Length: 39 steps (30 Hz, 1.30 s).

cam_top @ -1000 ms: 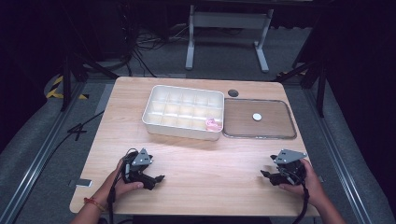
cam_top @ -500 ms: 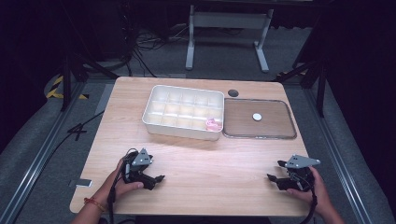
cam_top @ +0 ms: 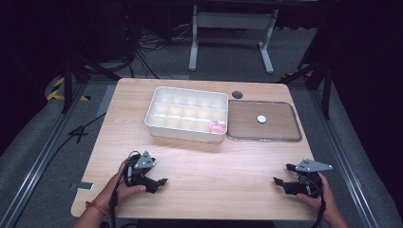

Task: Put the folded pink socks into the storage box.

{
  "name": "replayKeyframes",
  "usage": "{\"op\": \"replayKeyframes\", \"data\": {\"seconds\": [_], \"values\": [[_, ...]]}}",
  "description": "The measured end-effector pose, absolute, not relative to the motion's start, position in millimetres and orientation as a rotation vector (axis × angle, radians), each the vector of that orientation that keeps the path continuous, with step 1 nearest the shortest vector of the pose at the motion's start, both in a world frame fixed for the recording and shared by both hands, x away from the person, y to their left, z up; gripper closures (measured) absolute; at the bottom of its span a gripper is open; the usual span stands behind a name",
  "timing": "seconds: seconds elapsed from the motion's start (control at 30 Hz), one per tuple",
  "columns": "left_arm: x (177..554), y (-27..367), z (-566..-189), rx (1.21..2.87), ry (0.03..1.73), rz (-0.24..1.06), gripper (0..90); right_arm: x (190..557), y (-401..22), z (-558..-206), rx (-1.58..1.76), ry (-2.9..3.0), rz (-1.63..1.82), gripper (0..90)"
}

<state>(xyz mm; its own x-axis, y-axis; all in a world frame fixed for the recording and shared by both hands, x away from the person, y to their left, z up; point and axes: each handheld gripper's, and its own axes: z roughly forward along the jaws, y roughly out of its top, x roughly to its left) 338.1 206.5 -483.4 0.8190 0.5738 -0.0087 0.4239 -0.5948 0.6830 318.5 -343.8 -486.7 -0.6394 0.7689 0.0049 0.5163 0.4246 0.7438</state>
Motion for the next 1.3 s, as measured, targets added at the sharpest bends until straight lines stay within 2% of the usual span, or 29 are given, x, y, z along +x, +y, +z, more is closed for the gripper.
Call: {"op": "replayKeyframes", "data": {"seconds": [1.3], "values": [[338.2,206.5,-483.2,2.298,0.729,0.270,9.5,317.7,-343.5,-486.9,1.131,2.332,1.042,19.8]]}}
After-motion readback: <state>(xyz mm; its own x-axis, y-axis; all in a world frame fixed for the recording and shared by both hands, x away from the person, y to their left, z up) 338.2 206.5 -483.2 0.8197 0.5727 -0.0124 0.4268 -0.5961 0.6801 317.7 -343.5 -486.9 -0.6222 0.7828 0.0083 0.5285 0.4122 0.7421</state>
